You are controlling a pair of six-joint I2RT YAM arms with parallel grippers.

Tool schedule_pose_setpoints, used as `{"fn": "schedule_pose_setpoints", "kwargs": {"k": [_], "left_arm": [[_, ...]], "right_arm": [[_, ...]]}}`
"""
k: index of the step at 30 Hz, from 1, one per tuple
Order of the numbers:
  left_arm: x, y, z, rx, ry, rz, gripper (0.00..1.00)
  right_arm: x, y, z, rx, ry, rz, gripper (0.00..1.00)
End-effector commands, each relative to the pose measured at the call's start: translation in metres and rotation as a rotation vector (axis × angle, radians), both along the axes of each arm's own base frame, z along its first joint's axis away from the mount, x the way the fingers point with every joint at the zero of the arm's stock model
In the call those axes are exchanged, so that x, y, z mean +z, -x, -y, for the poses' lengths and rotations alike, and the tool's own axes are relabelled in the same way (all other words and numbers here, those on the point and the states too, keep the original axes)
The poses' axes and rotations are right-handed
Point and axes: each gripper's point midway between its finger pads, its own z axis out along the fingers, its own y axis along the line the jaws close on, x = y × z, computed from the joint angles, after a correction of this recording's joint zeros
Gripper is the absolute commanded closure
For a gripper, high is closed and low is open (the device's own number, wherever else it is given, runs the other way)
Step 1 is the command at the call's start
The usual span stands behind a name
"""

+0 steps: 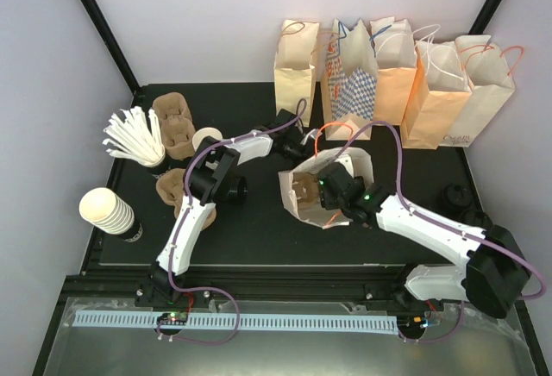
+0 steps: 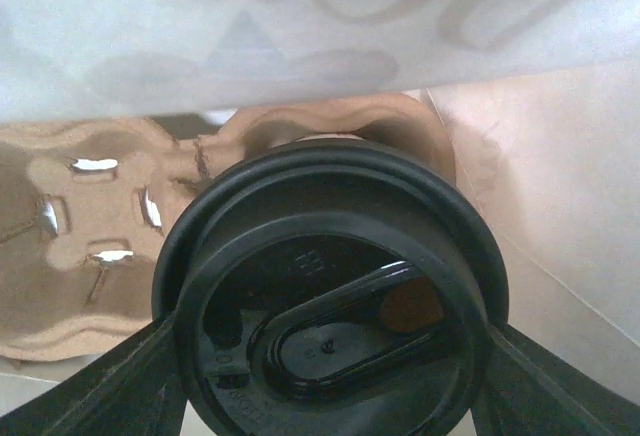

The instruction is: Pack the takeout coffee

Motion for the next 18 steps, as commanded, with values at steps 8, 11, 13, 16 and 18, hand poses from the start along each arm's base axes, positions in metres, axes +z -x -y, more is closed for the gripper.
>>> {"fn": "schedule_pose_setpoints", "kwargs": {"k": [8,11,13,16,18], "left_arm": [[0.049,0.036,0.023,-0.114,0.125,0.017,0.48],[0.050,0.037,0.024,-0.118,0.128,0.018,0.48],[0.049,0.037,0.023,-0.117,0.127,0.018,0.49],[0.048,0.038,0.023,-0.117,0.125,0.015,0.49],[0.047,0.038,0.022,-0.116,0.123,0.015,0.49]], "right_arm": [[-0.020,-0.022,0.008,-0.053,0.032,-0.187,0.41],[-0.024,-0.029,0.009,-0.071,0.047,-0.242,0.39],[-0.025,-0.035,0.012,-0.089,0.058,-0.277,0.38],[-0.026,-0.044,0.012,-0.098,0.085,-0.337,0.38],[-0.031,-0.048,0.013,-0.097,0.106,-0.390,0.38]]}}
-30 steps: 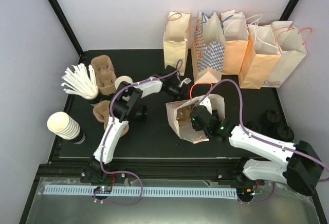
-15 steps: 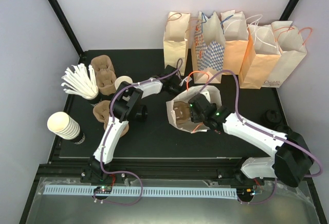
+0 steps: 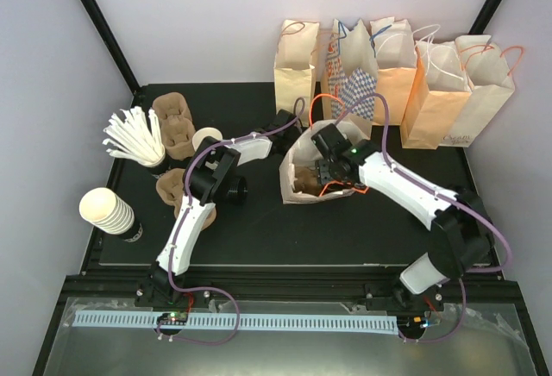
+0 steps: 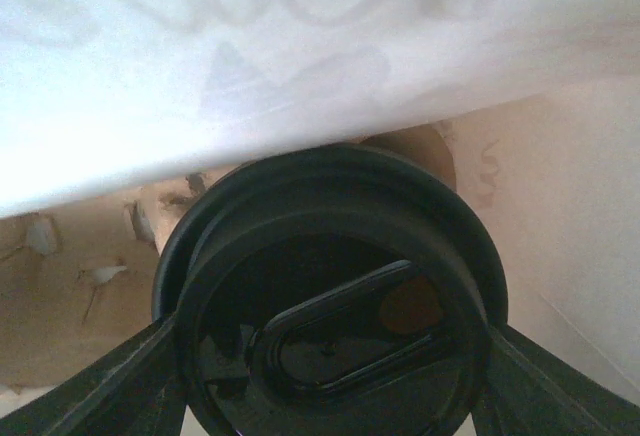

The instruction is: Pack the takeout coffee

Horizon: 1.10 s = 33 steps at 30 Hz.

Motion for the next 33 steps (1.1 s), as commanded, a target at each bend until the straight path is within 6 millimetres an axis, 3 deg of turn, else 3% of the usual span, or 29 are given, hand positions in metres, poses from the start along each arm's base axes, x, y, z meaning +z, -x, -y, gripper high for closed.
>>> {"fn": "schedule_pose_setpoints", "kwargs": {"k": [1,8,15,18,24,33], "left_arm": [[0.053,0.052,0.019,-0.181,0.125,-0.044,0.49],[0.049,0.052,0.017,-0.173,0.112,-0.037,0.49],[0.043,0.053,0.015,-0.168,0.092,-0.027,0.49],[0.041,0.054,0.013,-0.168,0.077,-0.022,0.49],[0.038,0.055,0.007,-0.149,0.050,-0.012,0.48],[0.034,0.030,-0.019,-0.021,-0.059,0.037,0.33]], "right_arm": [[-0.036,-0.008,0.017,-0.027,0.093,-0.161,0.38],[-0.040,-0.025,0.018,-0.005,0.097,-0.286,0.38],[-0.063,-0.020,0.015,0.034,0.144,-0.416,0.38],[-0.063,-0.022,0.015,0.035,0.141,-0.413,0.38],[-0.040,-0.030,0.013,0.039,0.132,-0.360,0.37],[0.011,-0.039,0.012,0.063,0.108,-0.254,0.16]]}}
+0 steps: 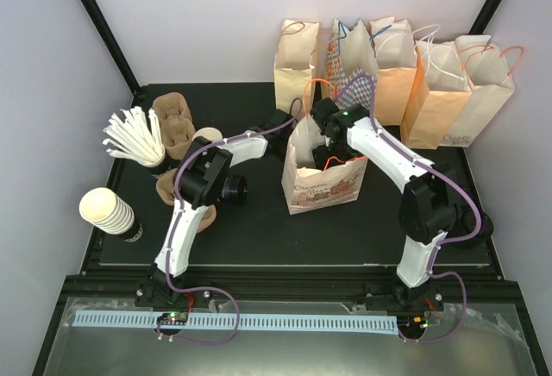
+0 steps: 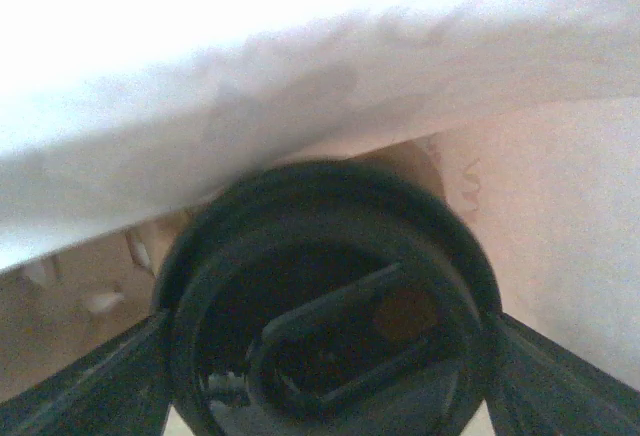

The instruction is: Pack the takeout coffee

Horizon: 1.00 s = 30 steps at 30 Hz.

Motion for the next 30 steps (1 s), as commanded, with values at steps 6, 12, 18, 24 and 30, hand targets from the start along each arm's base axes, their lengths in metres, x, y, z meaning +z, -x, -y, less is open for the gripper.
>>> {"fn": "schedule_pose_setpoints", "kwargs": {"k": [6,12,18,24,30], "left_arm": [[0.038,0.017,-0.007,-0.028,0.033,0.012,0.32],[0.053,0.016,-0.010,-0.012,0.015,0.063,0.31],[0.076,0.013,-0.019,0.017,-0.021,0.132,0.28],[0.104,0.009,-0.032,0.051,-0.064,0.215,0.25],[0.152,0.004,-0.047,0.087,-0.102,0.346,0.20]], "right_arm": [[0.048,-0.017,0.008,0.004,-0.010,0.132,0.00],[0.073,-0.008,0.007,0.019,-0.042,0.171,0.00],[0.102,0.002,0.001,0.039,-0.137,0.218,0.00],[0.137,0.013,-0.005,0.063,-0.237,0.286,0.00],[0.173,0.022,-0.007,0.085,-0.316,0.360,0.00]]}}
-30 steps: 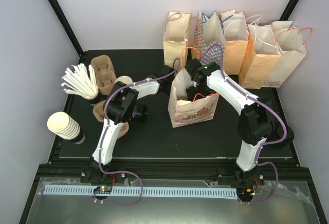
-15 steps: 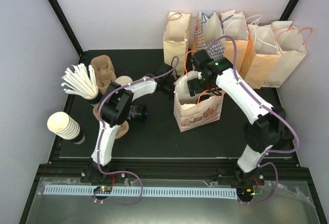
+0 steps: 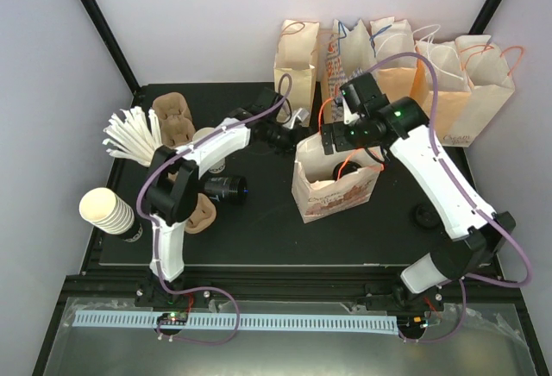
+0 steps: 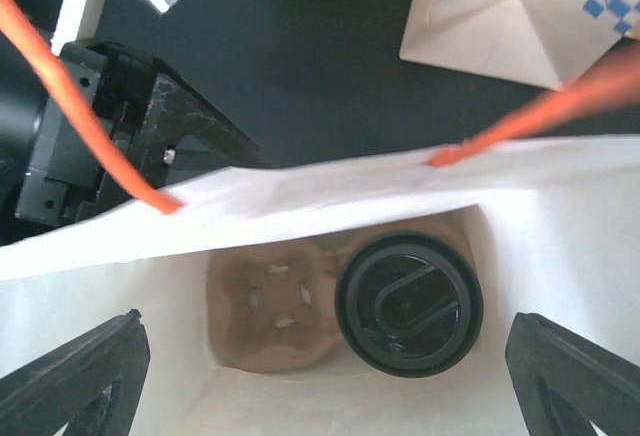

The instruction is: Pack the takeout coffee

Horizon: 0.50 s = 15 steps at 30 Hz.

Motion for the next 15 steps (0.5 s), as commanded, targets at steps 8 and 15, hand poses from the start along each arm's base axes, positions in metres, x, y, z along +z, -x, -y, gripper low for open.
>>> {"fn": "schedule_pose_setpoints", "kwargs": {"k": [8,15], "left_arm": [[0.116,-0.006,-0.035,0.110,-0.028,0.328,0.17],[0.167,0.004,-0.058,0.131,-0.058,0.516,0.11]], "right_arm": [[0.084,0.016,-0.009,0.082,-0.192,0.233,0.00],[0.106,0.025,0.025,-0.041,-0.151,0.320,0.04]]}}
